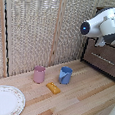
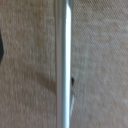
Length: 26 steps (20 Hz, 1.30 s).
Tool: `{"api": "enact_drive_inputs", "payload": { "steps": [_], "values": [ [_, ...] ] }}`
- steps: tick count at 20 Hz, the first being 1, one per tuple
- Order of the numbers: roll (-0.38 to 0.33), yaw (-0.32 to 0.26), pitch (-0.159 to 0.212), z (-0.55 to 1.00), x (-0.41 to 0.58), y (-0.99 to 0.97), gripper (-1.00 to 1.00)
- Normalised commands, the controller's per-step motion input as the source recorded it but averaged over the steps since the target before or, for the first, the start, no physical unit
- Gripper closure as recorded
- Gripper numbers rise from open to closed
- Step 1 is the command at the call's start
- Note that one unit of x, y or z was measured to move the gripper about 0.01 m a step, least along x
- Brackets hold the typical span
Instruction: Propose to navigate your clamp on the clench of the first drawer. Use gentle force to register to the cabinet. Send posterior your swing mandate till over it lurks, a cup of pink essence. Fortify your grip after aiming concentric with the pink cup’s periphery. Manoeuvre the pink towards the cabinet's top. Drop your compression till the cup is resting inside.
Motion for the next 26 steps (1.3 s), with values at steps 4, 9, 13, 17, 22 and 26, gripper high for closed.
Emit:
{"api": "enact_drive_inputs", "payload": {
  "steps": [4,9,13,17,22,26],
  "values": [
    [0.008,0.068,0.008,-0.03,0.218,-0.32,-1.0],
    [0.099,-0.036,0.026,-0.02,0.005,-0.36,1.0],
    [0.006,0.013,0.0,0.0,0.0,-0.04,1.0],
    [-0.002,0.08,0.0,0.0,0.006,0.0,1.0],
    [0.006,0.065,0.003,0.0,-0.029,0.0,1.0],
    [0.033,0.086,-0.001,0.0,-0.057,0.02,1.0]
  ]
}}
